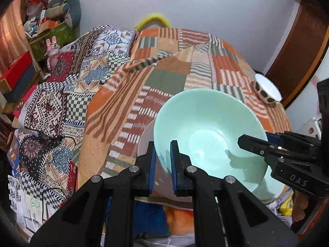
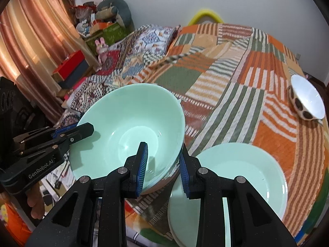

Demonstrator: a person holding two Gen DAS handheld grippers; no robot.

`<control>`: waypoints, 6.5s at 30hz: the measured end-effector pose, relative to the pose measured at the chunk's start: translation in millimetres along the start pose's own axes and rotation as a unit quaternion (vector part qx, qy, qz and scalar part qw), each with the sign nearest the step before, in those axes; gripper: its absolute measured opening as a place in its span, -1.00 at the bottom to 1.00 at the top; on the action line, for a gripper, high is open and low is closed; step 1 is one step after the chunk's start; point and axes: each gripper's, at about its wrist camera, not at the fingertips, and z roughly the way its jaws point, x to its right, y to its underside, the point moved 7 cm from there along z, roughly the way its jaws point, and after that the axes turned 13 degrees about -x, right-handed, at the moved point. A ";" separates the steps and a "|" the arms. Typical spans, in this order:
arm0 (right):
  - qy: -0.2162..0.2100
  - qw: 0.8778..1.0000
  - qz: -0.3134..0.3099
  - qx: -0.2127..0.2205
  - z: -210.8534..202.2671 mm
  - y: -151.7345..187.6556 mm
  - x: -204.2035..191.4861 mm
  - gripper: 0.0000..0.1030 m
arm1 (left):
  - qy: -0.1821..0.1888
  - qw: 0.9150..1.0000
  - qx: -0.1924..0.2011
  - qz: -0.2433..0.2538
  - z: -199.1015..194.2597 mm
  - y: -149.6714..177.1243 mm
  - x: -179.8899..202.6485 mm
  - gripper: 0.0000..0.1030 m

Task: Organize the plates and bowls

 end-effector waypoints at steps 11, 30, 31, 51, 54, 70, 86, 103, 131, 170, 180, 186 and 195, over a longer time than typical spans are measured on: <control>0.005 0.999 -0.007 -0.038 29.7 4.0 -3.9 -0.48 | -0.006 0.999 -0.039 -0.023 40.0 14.1 -17.8 -0.78; 0.011 0.998 -0.019 -0.056 50.2 3.6 -5.3 -0.48 | -0.007 0.999 -0.039 -0.036 56.4 9.1 -26.4 -0.77; 0.011 0.998 -0.019 -0.057 50.3 3.4 -5.6 -0.48 | -0.007 0.999 -0.038 -0.037 56.5 9.0 -26.9 -0.77; 0.022 0.998 -0.029 -0.046 44.6 1.5 -4.9 -0.44 | -0.007 0.998 -0.042 -0.040 59.7 8.4 -29.3 -0.57; 0.027 0.998 -0.028 -0.039 39.4 0.6 -3.2 -0.42 | -0.009 0.999 -0.037 -0.031 53.1 6.9 -23.9 -0.57; 0.046 0.996 0.009 0.079 -54.8 -6.6 44.2 0.02 | -0.003 0.998 0.055 0.041 -28.0 -28.0 48.6 -0.20; 0.120 0.965 0.113 0.204 -176.0 21.2 163.9 0.44 | 0.034 0.981 0.125 0.145 -74.9 -80.7 184.9 0.34; 0.156 0.944 0.183 0.224 -206.7 5.1 269.2 0.51 | 0.061 0.976 0.102 0.183 -6.6 -176.4 294.4 0.35; 0.135 0.966 0.196 0.101 -78.8 -21.1 356.7 0.29 | 0.045 0.977 -0.011 0.206 189.6 -202.9 343.4 0.20; 0.088 0.972 0.194 0.103 -114.6 -19.1 294.5 -0.63 | 0.090 0.976 -0.006 0.199 105.8 -174.7 331.3 -0.73; 0.078 0.975 0.166 0.125 -135.9 -15.7 247.3 -0.62 | 0.093 0.977 0.026 0.191 38.3 -148.5 299.8 -0.73; 0.068 0.977 0.149 0.134 -141.0 -13.8 218.6 -0.62 | 0.092 0.979 0.036 0.177 8.7 -129.2 271.8 -0.73; 0.045 0.981 0.121 0.142 -136.7 -7.4 169.7 -0.60 | 0.078 0.982 0.048 0.167 -28.8 -97.7 219.6 -0.72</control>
